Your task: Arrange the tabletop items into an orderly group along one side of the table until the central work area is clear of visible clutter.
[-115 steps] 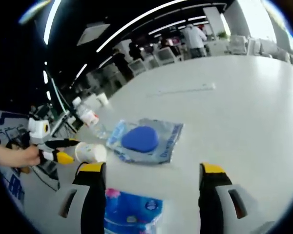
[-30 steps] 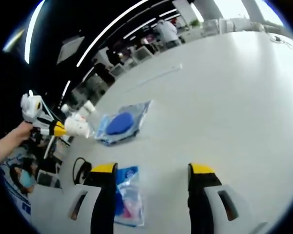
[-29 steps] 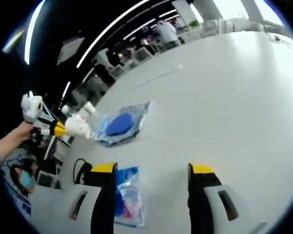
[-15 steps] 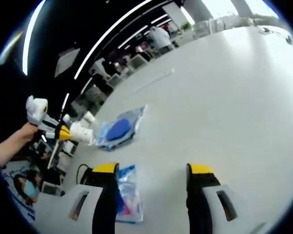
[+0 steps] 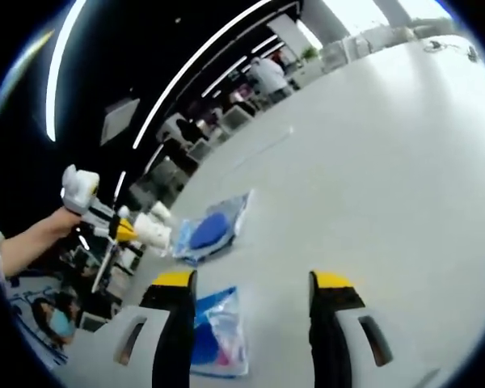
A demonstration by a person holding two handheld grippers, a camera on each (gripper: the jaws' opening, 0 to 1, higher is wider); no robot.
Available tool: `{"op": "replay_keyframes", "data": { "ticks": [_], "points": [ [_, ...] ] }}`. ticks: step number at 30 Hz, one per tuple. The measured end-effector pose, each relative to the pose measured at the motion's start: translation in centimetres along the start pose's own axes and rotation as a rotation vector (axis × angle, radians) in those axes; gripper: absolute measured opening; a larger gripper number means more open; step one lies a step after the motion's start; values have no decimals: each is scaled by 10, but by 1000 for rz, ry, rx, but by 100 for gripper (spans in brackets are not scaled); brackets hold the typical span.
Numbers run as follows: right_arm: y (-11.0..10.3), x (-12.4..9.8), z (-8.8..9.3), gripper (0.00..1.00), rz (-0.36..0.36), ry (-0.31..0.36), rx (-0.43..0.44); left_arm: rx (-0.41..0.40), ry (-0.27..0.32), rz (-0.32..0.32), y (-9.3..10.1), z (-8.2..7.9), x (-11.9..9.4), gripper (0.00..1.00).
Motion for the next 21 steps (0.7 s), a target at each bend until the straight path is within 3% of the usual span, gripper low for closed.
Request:
{"op": "replay_keyframes", "data": {
  "ticks": [5,21],
  "points": [
    [-4,-1,1,53,-27,10,1,129,-65,-84,-8,-6,-2,0],
    [9,-11,2,53,-18,52,59,240,-224,-18,-7,-3,27,0]
  ]
}}
Point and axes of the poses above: the point that each gripper's makers call its tool centre point, and the gripper's own axes: x roughly forward along the fingers, y roughly to its right, z roughly out of its underside, the point moved 2 cm from there along -x, roughly backward along the fingers, and after that the axes turned 2 degrees about -y, right-handed, at the moved point
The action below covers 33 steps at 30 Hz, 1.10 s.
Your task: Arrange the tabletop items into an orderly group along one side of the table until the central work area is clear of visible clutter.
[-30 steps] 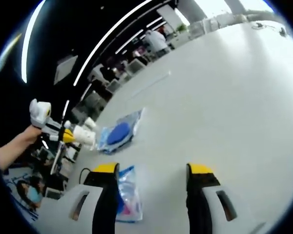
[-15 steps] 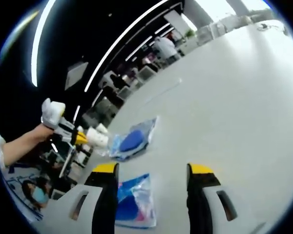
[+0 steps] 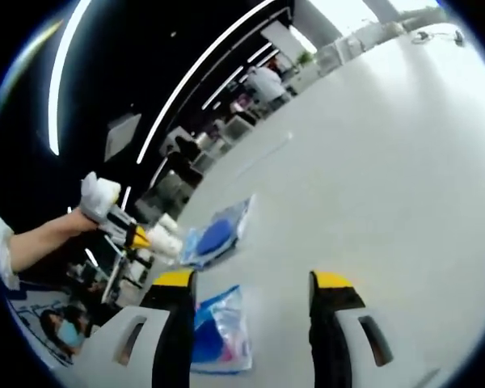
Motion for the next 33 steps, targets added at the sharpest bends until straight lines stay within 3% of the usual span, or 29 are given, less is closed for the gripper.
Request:
{"op": "replay_keyframes", "data": {
  "ticks": [8,20,33],
  "points": [
    [0,-1,-7,53,-1,14,-1,-6,-5,17,1,-2,7,0],
    [3,-3,9,53,13,-25,-19,-11,-31,52,4,1,15,0],
    [4,-5,3,53,14,-4,-8,-17,-32,63,7,0,16,0]
  ]
}}
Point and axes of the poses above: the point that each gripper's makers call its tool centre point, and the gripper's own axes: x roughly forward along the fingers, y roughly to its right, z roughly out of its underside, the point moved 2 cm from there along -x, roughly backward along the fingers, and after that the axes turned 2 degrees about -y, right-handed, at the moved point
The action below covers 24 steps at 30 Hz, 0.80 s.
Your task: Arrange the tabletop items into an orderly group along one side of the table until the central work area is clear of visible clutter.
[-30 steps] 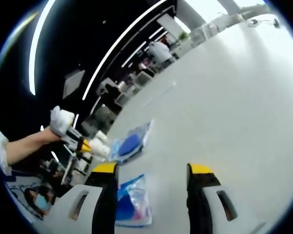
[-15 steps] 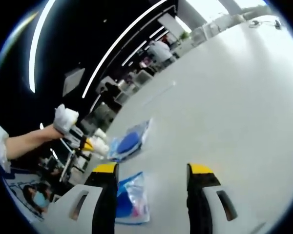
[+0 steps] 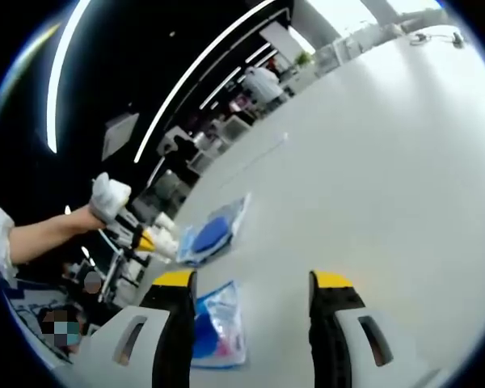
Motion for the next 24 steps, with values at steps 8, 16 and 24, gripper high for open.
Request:
{"op": "replay_keyframes", "data": {
  "ticks": [8,16,24],
  "points": [
    [2,-1,6,53,4,-7,8,-12,7,5,-1,-1,3,0],
    [4,-3,9,52,10,-18,12,-26,18,4,-2,1,6,2],
    [3,-4,8,52,11,-12,16,-63,52,-5,-5,2,1,14]
  ]
}}
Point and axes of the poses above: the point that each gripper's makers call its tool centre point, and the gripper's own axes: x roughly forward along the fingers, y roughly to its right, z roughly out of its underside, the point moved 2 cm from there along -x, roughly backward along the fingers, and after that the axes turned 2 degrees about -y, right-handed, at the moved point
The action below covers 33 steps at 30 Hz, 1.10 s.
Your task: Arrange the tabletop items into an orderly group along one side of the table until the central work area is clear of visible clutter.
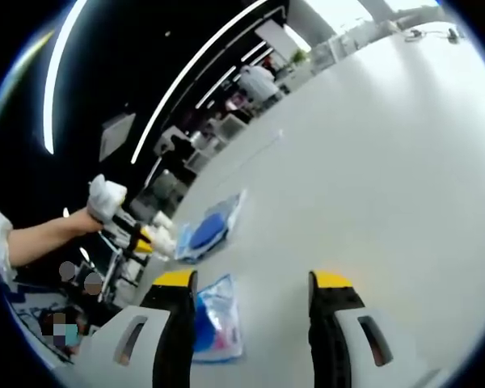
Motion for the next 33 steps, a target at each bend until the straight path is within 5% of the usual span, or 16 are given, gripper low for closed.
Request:
{"op": "replay_keyframes", "data": {
  "ticks": [12,21,33],
  "points": [
    [-7,2,4,52,-14,-15,-8,25,54,-66,4,7,-7,45],
    [-6,-2,6,52,-9,-26,-16,41,178,-211,-7,8,-25,70],
    [-14,4,7,52,-26,-45,-31,-25,333,-302,0,17,-40,79]
  ]
}}
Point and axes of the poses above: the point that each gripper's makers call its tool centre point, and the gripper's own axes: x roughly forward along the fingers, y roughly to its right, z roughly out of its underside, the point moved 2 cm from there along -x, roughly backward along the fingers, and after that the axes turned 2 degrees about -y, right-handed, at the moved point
